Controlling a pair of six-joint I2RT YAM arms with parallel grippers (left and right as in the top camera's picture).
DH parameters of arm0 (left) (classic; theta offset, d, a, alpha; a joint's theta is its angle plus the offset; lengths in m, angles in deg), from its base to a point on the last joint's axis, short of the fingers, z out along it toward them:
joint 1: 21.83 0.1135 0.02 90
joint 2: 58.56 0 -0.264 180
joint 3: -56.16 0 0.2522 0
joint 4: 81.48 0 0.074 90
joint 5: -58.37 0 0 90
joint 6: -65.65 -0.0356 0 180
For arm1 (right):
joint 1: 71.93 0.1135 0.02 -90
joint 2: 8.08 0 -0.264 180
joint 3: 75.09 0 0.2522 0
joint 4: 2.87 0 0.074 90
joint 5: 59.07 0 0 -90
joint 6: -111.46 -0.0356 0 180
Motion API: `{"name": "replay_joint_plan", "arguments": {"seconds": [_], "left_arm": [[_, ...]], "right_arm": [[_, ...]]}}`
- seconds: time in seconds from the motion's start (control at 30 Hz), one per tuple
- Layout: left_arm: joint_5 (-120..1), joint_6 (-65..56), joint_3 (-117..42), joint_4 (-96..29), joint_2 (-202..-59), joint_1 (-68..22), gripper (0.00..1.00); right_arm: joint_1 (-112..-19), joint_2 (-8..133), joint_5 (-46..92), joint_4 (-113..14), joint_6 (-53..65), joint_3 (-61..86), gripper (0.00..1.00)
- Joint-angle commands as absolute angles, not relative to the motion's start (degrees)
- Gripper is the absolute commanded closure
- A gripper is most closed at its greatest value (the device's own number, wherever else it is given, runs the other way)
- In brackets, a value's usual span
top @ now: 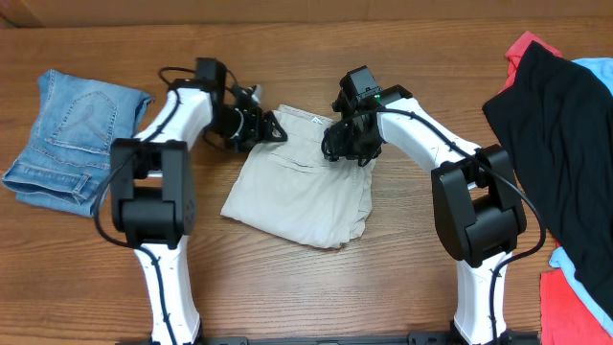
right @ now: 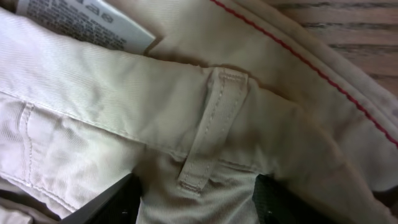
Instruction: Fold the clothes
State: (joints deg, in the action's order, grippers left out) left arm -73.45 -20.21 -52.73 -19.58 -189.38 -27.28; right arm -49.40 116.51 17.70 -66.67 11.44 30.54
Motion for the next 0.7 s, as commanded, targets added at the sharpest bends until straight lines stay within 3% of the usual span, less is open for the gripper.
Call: {"name": "replay_joint_plan", "arguments": {"seconds": [0.0, 0.13, 0.2, 0.43, 0.67], "left_arm": [[-73.58, -23.51, -52.25, -19.45, -193.25, -30.93, 0.41], [-72.29, -24.63, -52.25, -19.78, -193.23, -32.02, 0.85], [-70.28, -24.56, -52.27, -19.76, -193.12, -32.0, 0.96], [-56.66, -22.94, -52.29, -15.41, -187.53, -28.0, 0.96], [-38.83, -22.42, -52.29, -10.71, -172.75, -19.83, 0.96]], "right_arm": [[-50.04, 118.92, 21.89, -67.18, 11.03, 30.5, 0.37], [-50.04, 118.92, 21.89, -67.53, 11.03, 30.5, 0.37], [-50.04, 118.92, 21.91, -67.81, 11.03, 30.52, 0.37], [-50.8, 115.49, 24.23, -70.59, 10.24, 32.29, 0.37], [-53.56, 105.26, 27.9, -75.64, 9.26, 37.95, 0.33]]}}
